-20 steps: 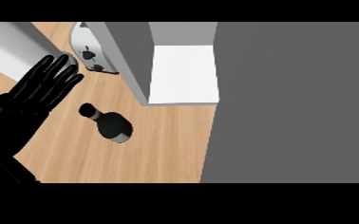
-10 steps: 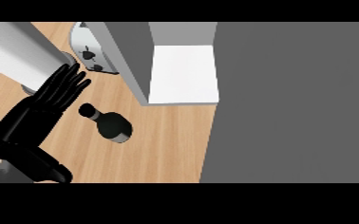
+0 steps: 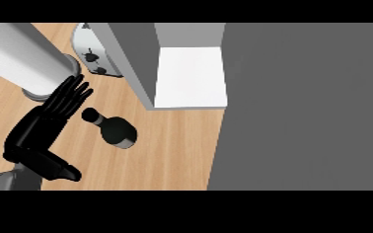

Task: Pick up the wine, place it into the cabinet and close the cabinet

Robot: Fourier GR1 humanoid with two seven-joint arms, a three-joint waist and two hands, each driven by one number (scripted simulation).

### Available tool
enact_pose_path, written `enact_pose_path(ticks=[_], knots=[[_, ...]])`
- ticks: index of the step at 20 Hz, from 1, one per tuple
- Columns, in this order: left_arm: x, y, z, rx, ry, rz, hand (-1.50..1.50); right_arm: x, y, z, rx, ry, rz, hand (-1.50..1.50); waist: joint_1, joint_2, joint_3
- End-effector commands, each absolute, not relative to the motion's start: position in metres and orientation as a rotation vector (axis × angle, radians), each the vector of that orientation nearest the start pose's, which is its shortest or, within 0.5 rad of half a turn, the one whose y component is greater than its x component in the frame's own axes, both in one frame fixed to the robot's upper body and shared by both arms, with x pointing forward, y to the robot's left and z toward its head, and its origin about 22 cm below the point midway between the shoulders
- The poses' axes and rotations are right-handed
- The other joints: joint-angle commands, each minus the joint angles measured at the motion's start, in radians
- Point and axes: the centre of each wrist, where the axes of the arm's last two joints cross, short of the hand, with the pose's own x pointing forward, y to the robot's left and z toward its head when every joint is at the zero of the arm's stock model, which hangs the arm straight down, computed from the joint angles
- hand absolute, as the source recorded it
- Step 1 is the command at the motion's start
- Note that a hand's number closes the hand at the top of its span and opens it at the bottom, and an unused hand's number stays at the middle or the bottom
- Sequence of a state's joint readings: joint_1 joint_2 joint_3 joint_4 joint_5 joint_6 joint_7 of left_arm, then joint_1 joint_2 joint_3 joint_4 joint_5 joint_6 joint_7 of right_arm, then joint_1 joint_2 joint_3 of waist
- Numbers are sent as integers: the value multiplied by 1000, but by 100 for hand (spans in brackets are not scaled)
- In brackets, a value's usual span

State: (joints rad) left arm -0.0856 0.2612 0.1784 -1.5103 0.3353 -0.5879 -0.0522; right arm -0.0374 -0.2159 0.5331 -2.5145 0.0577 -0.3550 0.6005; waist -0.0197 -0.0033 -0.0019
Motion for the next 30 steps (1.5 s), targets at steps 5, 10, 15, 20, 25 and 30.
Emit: enact_pose_path(ticks=[5, 10, 15, 20, 25, 30], knots=[[264, 329, -9, -404, -1634, -318, -150, 90, -177, 217, 255, -1947, 115, -150, 1, 1, 0], [266, 345, -25, -375, -1628, -311, -150, 83, -178, 216, 273, -1938, 134, -150, -2, 0, 0], [277, 320, -56, -351, -1623, -308, -150, 83, -180, 216, 278, -1940, 152, -150, -11, 2, 0], [277, 330, -77, -337, -1619, -283, -150, 83, -180, 220, 268, -1932, 178, -150, -16, 3, -2], [283, 336, -87, -398, -1572, -282, -150, 91, -168, 216, 276, -1935, 142, -150, -11, 4, -2], [281, 335, -99, -491, -1493, -259, -150, 92, -174, 205, 272, -1942, 183, -150, -11, 5, 1]])
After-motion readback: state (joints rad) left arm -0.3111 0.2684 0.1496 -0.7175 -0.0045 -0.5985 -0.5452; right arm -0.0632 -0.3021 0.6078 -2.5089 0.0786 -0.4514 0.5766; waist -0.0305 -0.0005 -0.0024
